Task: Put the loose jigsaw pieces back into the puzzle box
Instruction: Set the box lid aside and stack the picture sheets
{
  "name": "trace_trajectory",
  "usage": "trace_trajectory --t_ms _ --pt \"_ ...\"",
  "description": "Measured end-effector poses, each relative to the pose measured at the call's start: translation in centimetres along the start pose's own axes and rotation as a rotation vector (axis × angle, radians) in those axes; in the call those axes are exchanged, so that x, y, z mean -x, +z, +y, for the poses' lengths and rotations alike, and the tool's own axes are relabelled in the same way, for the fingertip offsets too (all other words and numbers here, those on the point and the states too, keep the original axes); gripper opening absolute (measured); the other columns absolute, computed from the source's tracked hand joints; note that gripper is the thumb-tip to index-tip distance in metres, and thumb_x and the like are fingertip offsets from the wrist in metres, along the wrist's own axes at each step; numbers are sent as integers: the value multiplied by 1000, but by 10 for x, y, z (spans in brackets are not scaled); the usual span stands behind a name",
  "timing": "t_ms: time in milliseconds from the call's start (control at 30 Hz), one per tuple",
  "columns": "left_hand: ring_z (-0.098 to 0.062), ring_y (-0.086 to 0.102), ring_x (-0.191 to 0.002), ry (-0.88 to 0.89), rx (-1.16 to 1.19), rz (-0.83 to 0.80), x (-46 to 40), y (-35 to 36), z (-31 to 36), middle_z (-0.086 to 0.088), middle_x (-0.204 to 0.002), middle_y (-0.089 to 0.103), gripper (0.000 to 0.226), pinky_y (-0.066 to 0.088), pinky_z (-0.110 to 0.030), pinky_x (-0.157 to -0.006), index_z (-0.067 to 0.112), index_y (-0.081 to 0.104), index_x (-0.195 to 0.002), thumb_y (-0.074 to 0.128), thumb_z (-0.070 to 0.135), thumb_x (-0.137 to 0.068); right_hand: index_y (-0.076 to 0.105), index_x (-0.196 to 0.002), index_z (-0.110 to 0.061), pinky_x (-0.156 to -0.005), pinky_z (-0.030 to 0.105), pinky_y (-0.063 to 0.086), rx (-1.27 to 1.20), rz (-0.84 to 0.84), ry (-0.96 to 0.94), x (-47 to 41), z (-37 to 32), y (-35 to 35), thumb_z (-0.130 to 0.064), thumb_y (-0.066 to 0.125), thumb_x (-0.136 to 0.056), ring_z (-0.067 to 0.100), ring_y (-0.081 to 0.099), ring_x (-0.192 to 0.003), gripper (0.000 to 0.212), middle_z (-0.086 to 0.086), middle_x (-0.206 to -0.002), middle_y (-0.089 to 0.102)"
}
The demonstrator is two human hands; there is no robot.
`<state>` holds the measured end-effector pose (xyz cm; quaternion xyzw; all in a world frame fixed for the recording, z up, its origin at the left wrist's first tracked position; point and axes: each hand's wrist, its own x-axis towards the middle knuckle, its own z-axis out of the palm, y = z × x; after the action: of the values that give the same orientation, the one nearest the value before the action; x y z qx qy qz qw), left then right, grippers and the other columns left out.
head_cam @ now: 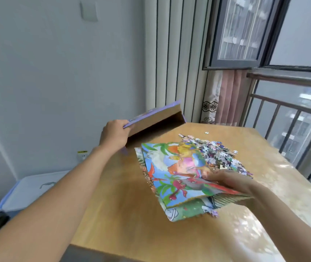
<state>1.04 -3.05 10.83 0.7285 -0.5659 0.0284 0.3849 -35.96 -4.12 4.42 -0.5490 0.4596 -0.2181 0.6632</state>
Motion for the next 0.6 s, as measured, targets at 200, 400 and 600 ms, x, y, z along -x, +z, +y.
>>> trace_trajectory --t_ms 200,400,600 --pt "-33 44 -65 22 -57 -45 4 -7 7 0 -56 45 49 32 -34 -56 18 42 -57 61 34 -100 66 -115 11 -60 29 59 -57 123 -76 6 -22 27 -4 71 -88 26 70 -65 32 23 -98 74" --pt "-33 40 -63 3 -18 -43 10 -8 7 -1 -54 41 50 30 -35 -54 16 41 -57 60 32 -100 63 -102 11 -41 23 52 -116 233 -92 21 -46 46 7 63 -92 20 66 -44 11 16 -65 71" --pt "-29 37 -61 59 -43 -63 19 -8 18 -2 -55 44 41 30 -34 -53 9 51 -66 59 30 -100 63 -110 12 -43 24 54 -78 222 -78 19 -56 56 4 64 -92 21 68 -47 19 17 -70 73"
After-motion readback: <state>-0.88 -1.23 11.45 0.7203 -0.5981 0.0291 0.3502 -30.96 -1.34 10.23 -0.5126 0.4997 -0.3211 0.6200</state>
